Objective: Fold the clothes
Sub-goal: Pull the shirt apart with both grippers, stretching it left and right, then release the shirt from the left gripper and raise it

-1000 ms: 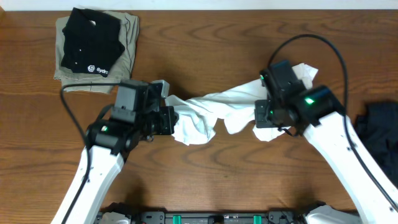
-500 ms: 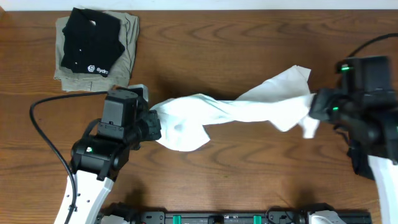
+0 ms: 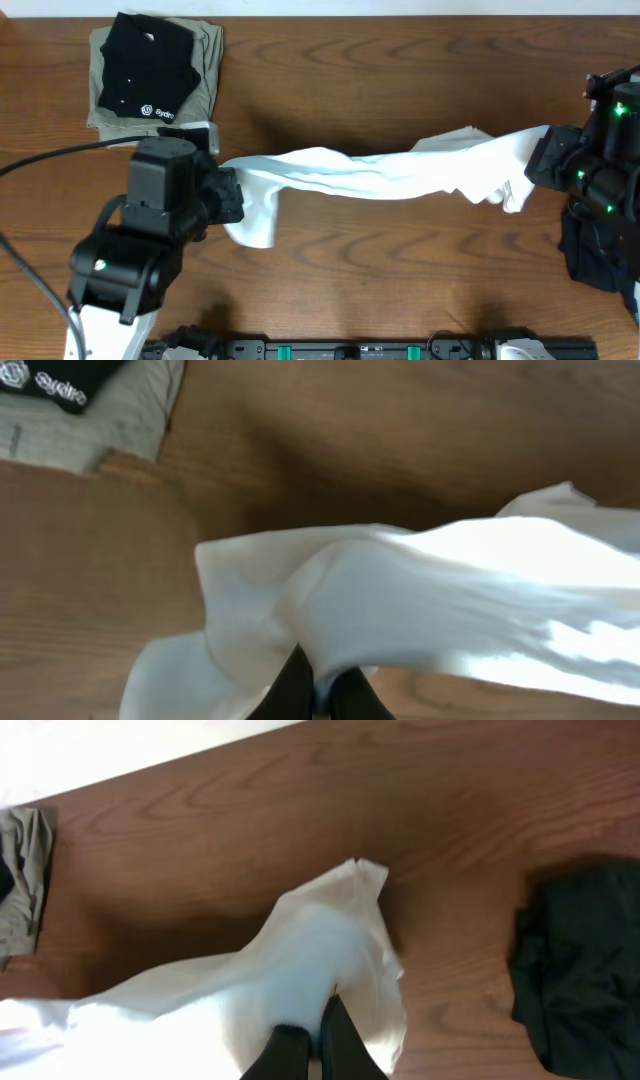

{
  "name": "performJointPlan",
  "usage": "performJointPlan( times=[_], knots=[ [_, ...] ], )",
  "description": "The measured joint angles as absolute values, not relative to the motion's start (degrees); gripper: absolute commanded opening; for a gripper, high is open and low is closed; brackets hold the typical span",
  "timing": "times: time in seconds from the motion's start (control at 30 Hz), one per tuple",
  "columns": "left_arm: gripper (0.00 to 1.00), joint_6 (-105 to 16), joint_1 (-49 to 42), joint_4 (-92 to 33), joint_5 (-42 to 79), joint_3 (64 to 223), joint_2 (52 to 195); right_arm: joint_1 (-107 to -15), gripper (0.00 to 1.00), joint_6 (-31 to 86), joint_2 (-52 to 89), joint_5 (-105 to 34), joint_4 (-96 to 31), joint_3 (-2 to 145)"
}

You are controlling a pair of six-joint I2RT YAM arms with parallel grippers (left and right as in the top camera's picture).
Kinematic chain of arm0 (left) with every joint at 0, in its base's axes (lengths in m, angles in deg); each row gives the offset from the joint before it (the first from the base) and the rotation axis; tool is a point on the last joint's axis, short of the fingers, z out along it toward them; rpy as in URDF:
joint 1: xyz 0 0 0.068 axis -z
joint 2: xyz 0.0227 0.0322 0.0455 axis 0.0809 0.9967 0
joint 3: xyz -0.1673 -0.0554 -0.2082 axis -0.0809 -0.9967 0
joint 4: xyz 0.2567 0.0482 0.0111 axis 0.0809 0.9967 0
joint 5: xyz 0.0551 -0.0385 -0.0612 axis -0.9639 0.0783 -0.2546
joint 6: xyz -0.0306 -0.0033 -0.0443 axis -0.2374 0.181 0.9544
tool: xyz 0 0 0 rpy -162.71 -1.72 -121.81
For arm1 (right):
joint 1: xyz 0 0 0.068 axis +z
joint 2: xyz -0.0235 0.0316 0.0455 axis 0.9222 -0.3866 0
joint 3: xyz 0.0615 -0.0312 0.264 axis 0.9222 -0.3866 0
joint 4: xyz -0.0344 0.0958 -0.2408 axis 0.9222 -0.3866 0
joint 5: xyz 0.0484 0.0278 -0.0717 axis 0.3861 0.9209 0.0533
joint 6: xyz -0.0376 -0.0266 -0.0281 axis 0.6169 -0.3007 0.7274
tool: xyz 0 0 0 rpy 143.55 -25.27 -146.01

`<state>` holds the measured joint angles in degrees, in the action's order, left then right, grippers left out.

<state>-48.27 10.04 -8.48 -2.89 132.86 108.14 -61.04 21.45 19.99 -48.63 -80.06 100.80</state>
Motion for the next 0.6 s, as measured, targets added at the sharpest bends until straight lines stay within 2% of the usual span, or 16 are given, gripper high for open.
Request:
performJointPlan(
  times=[0.4,0.53,0.6],
  knots=[
    [0.07,-49.01,10.04,-2.49,-3.32,139.57,105.82,-61.04,0.01,21.53,19.97,-48.70,-81.20,104.10],
    [0.26,-49.49,10.04,-2.38,-3.48,139.90,105.19,-61.04,0.01,21.51,19.99,-48.70,-82.05,105.34],
    [0.58,-49.62,10.04,-2.38,-3.50,139.90,105.27,-61.04,0.01,21.53,19.99,-48.68,-82.64,105.45]
  ],
)
